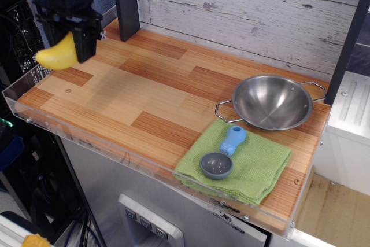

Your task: Move the banana to the left edge of the table.

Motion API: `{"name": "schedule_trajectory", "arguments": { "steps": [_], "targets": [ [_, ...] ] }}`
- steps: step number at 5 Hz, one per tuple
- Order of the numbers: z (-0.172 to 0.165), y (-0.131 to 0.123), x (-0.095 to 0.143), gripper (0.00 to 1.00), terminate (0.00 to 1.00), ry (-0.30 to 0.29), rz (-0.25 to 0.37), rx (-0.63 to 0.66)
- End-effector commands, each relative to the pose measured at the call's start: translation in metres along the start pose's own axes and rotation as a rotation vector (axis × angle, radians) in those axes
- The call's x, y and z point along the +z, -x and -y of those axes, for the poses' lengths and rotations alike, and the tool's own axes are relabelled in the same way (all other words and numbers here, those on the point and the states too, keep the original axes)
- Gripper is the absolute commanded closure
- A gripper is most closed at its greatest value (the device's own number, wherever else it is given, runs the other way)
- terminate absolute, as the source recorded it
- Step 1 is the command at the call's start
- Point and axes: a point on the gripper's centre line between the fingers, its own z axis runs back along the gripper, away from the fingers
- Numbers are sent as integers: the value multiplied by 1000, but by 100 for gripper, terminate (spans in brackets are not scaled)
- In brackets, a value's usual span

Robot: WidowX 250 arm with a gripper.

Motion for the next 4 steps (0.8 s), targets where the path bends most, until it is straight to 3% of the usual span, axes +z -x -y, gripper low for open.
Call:
{"name": "schedule_trajectory", "arguments": {
  "steps": [1,4],
  "targets": [
    [-25,1,-3,100,0,-26,19,104],
    [-13,-23,-38,100,0,12,-24,112]
  ]
}}
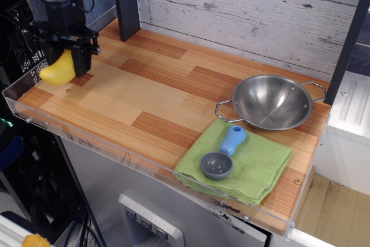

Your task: Move the banana to the left edge of the table.

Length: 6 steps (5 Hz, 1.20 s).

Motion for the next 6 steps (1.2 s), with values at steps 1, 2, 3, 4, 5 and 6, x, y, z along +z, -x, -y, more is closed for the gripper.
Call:
{"name": "schedule_trajectory", "arguments": {
  "steps": [1,2,3,4,5,6],
  "targets": [
    [17,-9,16,100,0,-27,43,-36],
    [16,-8,13,0,0,-25,29,-44],
    [14,-3,22,0,0,-31,35,-45],
    [19,3,57,0,0,-7,65,-68],
    [38,13,107,0,0,9,121,-93],
    [59,26,158,0,0,49,137,-154]
  ]
}}
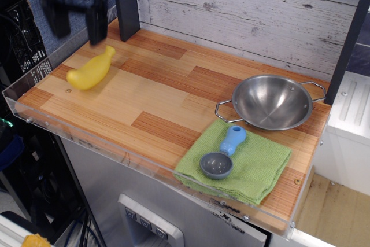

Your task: Move the banana to the left edge of the table.

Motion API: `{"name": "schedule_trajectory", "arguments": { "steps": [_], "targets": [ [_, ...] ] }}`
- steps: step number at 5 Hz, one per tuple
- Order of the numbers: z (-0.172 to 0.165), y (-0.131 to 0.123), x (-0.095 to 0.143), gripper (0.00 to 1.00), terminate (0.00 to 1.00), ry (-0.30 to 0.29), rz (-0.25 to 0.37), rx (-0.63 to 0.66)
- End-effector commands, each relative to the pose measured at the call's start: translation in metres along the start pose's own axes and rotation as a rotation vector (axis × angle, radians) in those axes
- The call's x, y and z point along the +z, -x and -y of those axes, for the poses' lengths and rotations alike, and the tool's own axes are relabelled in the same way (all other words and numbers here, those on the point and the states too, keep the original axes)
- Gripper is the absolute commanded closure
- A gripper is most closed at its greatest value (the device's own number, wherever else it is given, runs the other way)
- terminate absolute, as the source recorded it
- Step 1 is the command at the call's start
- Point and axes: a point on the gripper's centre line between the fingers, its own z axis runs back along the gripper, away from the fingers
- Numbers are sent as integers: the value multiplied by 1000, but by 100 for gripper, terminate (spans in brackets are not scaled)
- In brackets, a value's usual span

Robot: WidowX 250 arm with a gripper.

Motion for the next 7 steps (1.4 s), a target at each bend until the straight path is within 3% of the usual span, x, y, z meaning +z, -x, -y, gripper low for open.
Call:
{"name": "schedule_trajectory", "arguments": {
  "steps": [1,2,3,6,7],
  "targets": [
    [53,7,86,0,0,-19,29,-116],
    [72,8,91,0,0,-54,50,-155],
    [78,12,95,0,0,-94,11,-200],
    [78,12,95,0,0,-94,11,-200],
    [78,12,95,0,100,-94,11,-200]
  ]
}}
